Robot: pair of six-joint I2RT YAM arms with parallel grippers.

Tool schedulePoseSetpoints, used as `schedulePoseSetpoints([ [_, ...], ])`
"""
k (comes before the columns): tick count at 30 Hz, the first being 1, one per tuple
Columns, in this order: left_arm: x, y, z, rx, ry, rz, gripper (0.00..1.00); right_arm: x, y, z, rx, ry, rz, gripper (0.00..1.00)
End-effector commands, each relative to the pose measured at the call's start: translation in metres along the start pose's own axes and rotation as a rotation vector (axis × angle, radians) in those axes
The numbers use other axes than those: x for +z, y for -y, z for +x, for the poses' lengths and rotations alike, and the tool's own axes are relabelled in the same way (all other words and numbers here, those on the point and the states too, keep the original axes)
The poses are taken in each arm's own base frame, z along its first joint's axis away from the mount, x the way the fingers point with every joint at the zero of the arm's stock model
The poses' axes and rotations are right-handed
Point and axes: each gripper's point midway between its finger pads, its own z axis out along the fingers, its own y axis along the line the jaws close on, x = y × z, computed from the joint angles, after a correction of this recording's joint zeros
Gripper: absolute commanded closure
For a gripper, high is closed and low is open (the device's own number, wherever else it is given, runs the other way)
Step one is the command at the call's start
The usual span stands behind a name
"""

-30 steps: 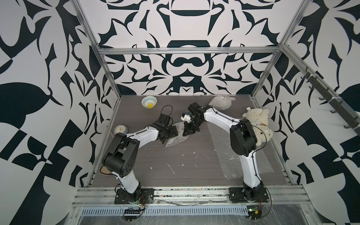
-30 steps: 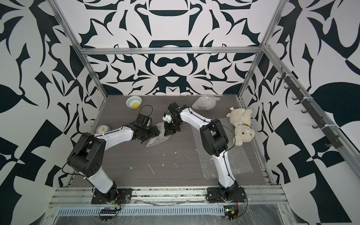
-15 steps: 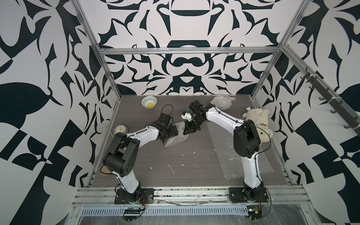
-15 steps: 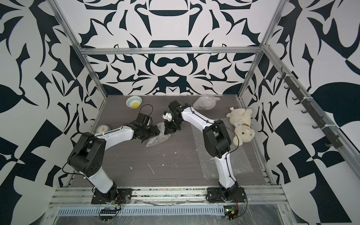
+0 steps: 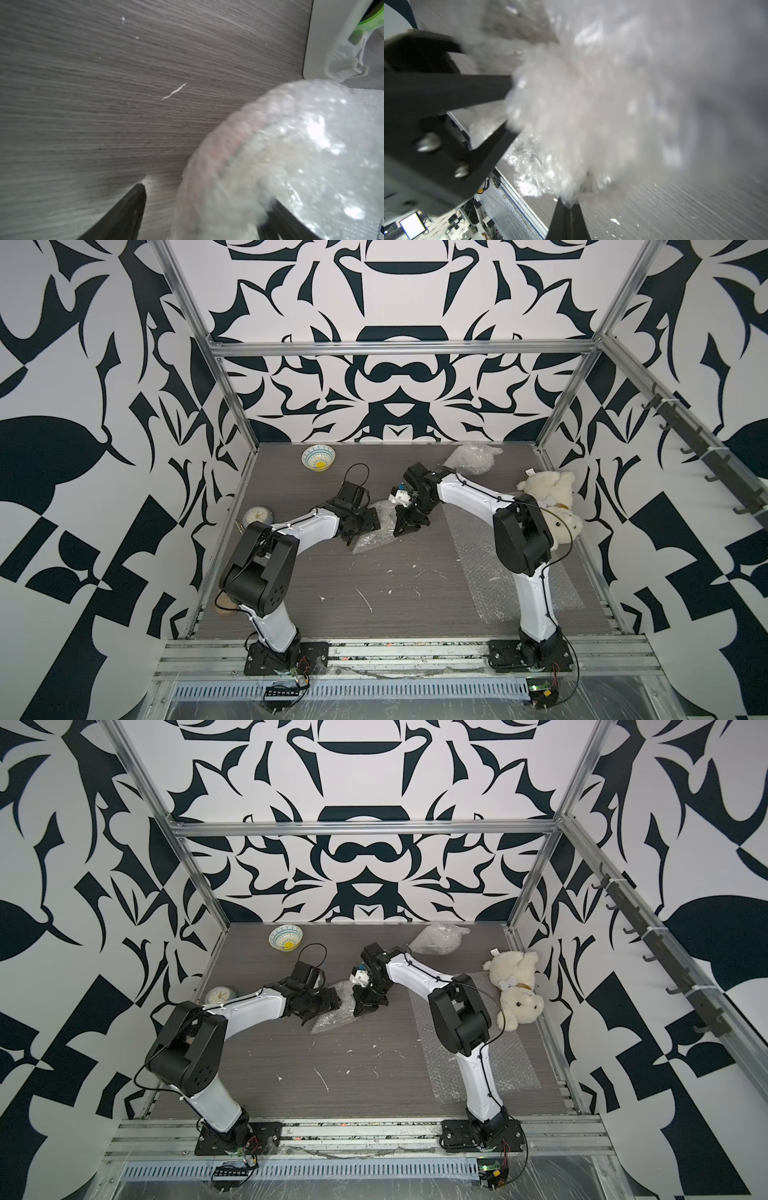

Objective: Wrap bowls in bubble wrap
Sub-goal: Stick the tape on the bubble wrap.

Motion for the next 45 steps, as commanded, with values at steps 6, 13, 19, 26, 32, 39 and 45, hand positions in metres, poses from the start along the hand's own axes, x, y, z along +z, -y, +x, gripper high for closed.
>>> schedulePoseSetpoints([
  [6,-0.014,0.005,-0.008,0.015,0.030,-0.009,0.16,-0.008,-0.007,-0.005,-0.032,0.030,-0.007,1.00],
  [13,-0.043,0.008,-0.020,0.025,0.093,-0.028,0.16,-0.011,-0.005,-0.006,-0.030,0.036,-0.001,1.00],
  [19,-0.078,0.009,-0.035,0.024,0.160,-0.032,0.16,-0.011,-0.005,-0.006,-0.029,0.037,0.000,1.00],
  [26,-0.103,0.042,-0.024,-0.017,0.138,0.178,0.48,-0.011,-0.003,-0.006,-0.025,0.039,0.003,1.00],
  [32,-0.095,0.074,-0.009,-0.064,0.046,0.352,0.72,-0.012,-0.003,-0.006,-0.027,0.043,0.004,1.00],
  [39,-0.064,0.078,-0.004,-0.099,-0.019,0.369,0.90,-0.013,-0.001,-0.007,-0.025,0.046,0.002,1.00],
  [45,-0.044,0.073,0.000,-0.108,-0.048,0.354,0.99,-0.013,-0.001,-0.008,-0.023,0.050,0.001,1.00],
])
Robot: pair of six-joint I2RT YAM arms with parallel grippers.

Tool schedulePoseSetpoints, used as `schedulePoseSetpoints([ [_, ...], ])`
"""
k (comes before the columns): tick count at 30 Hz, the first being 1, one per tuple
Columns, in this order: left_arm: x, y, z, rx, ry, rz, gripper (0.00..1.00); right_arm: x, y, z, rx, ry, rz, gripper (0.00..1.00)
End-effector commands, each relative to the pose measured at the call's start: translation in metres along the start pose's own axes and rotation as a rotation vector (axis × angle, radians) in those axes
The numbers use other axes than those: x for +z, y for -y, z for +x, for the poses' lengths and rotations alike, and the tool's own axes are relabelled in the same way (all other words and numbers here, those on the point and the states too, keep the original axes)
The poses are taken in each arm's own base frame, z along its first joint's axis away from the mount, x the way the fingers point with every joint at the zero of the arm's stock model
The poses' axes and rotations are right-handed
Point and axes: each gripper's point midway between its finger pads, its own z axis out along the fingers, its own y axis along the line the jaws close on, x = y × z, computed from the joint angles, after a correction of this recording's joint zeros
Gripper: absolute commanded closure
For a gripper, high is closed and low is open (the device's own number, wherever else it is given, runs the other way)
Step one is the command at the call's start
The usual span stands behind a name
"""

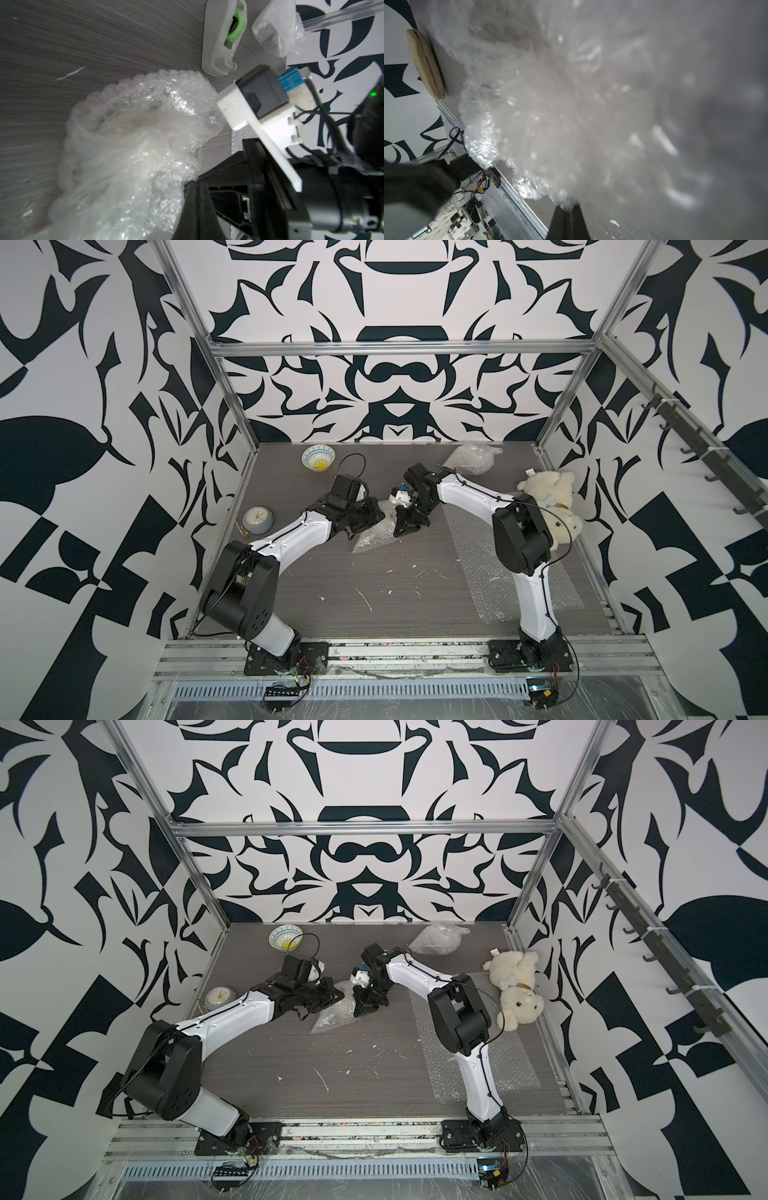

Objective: Wrap bowls in bubble wrap
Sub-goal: Stick the tape on the bubble wrap.

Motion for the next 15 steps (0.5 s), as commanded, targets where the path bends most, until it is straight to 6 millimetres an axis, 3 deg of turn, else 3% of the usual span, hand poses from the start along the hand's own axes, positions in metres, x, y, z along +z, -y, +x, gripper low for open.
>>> schedulePoseSetpoints([
  [1,0.009,-0.003,0.004,-0.003,-0.025,0.017,0.99,-0.011,-0.004,-0.005,-0.028,0.041,0.005,1.00],
  [15,0.022,-0.022,0.013,-0.036,-0.051,-0.022,1.00,-0.013,-0.004,-0.006,-0.026,0.044,0.006,1.00],
])
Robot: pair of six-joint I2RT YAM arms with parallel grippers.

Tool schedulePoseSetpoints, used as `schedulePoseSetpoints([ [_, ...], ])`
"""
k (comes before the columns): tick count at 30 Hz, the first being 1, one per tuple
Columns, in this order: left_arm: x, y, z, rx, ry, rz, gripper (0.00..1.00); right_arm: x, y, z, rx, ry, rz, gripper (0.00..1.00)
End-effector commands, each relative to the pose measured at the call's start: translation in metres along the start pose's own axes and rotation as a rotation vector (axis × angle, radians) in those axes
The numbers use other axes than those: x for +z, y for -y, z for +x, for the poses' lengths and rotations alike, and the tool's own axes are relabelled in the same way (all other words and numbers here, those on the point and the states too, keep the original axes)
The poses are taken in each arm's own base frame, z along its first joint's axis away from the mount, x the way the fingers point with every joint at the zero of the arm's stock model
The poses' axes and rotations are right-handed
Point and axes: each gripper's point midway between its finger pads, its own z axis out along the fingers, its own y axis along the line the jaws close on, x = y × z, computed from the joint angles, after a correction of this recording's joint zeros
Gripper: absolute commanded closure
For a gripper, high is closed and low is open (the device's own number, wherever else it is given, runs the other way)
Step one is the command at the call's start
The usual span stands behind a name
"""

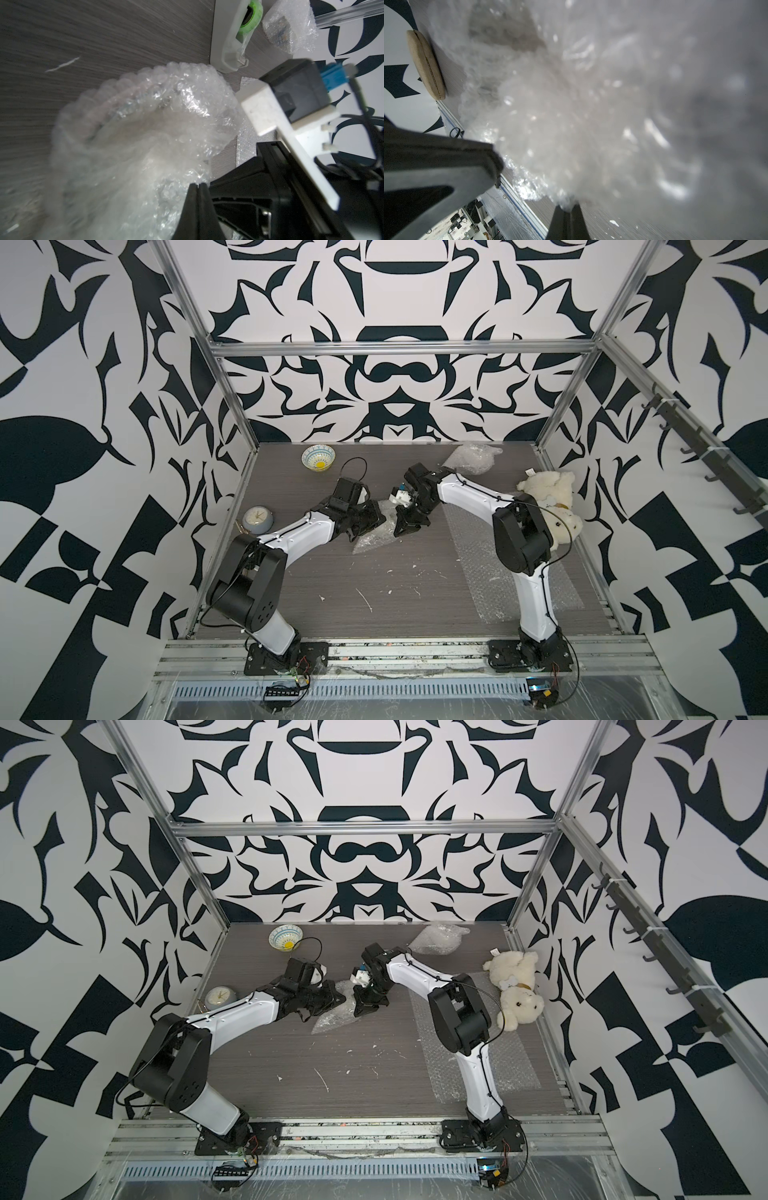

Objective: Wrap bowls in bubble wrap
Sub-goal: Stick the tape on the bubble wrap.

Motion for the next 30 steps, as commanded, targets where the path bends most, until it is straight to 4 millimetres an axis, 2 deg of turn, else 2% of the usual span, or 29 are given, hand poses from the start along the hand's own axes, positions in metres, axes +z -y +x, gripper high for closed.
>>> schedulePoseSetpoints([
  [1,0.010,-0.012,0.006,-0.015,-0.027,-0.018,1.00,-0.012,-0.005,-0.005,-0.027,0.039,0.007,1.00],
  [7,0.026,-0.024,0.004,-0.012,-0.038,-0.054,1.00,-0.012,-0.004,-0.004,-0.025,0.037,0.008,1.00],
  [15,0.043,-0.044,0.012,-0.034,-0.081,-0.083,1.00,-0.018,-0.006,-0.005,-0.023,0.044,-0.016,1.00],
  [20,0.044,-0.055,0.011,-0.053,-0.078,-0.093,1.00,-0.025,-0.008,0.000,-0.021,0.040,-0.052,0.86],
  [24,0.044,-0.055,0.007,-0.057,-0.073,-0.091,1.00,-0.025,-0.011,0.005,-0.018,0.018,-0.092,0.78],
  [30,0.045,-0.054,0.006,-0.054,-0.076,-0.087,1.00,-0.023,-0.005,0.009,-0.005,0.012,-0.088,0.76],
])
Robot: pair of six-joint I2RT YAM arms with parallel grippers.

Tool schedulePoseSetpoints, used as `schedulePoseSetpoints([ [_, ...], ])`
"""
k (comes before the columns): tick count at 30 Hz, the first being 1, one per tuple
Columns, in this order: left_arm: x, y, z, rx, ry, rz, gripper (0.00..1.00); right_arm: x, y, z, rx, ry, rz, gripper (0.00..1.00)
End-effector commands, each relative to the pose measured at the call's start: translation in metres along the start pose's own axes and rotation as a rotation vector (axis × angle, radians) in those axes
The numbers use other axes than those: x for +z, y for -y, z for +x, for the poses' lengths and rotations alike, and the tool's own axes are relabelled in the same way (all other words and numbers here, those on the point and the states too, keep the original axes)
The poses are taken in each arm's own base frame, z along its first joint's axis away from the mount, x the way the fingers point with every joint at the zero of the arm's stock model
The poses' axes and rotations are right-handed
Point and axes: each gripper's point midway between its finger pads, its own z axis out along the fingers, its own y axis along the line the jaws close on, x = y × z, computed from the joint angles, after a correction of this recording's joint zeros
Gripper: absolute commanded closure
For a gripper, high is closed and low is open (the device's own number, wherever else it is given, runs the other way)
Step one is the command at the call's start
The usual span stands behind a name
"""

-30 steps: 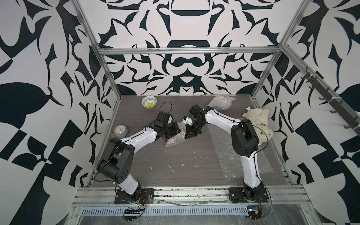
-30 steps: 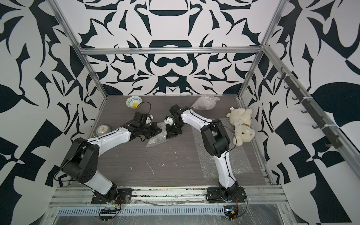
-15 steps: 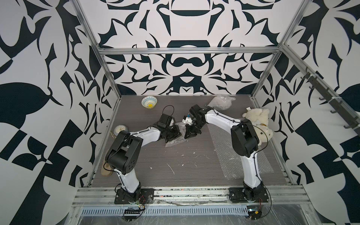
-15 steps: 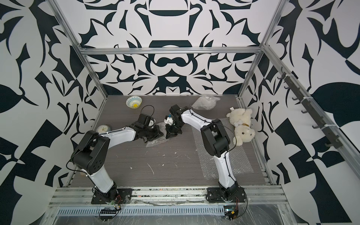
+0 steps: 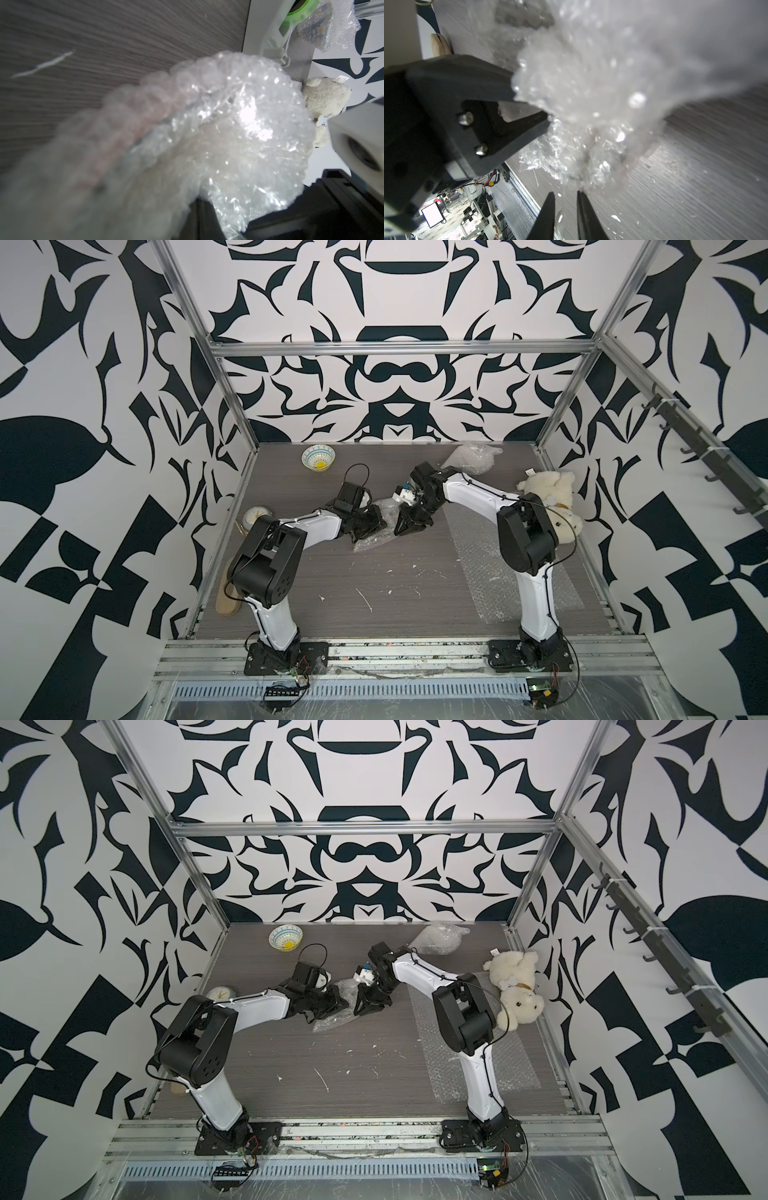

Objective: Wrap bowls in bubble wrap
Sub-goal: Stick the tape on the bubble wrap.

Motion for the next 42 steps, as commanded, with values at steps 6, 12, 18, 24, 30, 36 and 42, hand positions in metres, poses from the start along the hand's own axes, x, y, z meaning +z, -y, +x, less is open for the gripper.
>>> schedulePoseSetpoints([
  [6,0.006,-0.023,0.006,-0.018,-0.017,-0.068,1.00,-0.018,-0.005,0.004,-0.008,0.027,-0.019,0.78],
  [12,0.006,-0.023,0.006,-0.018,-0.020,-0.069,1.00,-0.018,-0.006,0.005,-0.005,0.025,-0.039,0.97],
  [18,0.005,-0.022,0.006,-0.017,-0.018,-0.069,1.00,-0.012,-0.001,0.011,0.010,0.006,-0.055,1.00],
  [24,0.006,-0.022,0.005,-0.016,-0.019,-0.068,1.00,-0.001,0.011,0.009,0.044,-0.002,-0.072,1.00],
  [30,0.006,-0.022,0.005,-0.014,-0.018,-0.070,1.00,0.007,0.020,-0.011,0.038,0.061,-0.080,1.00],
  [36,0.005,-0.020,0.004,-0.014,-0.018,-0.066,1.00,0.013,0.017,-0.032,0.000,0.170,-0.146,1.00],
  [42,0.008,-0.020,0.004,-0.012,-0.027,-0.063,1.00,0.013,0.013,-0.039,-0.055,0.212,-0.173,0.90],
])
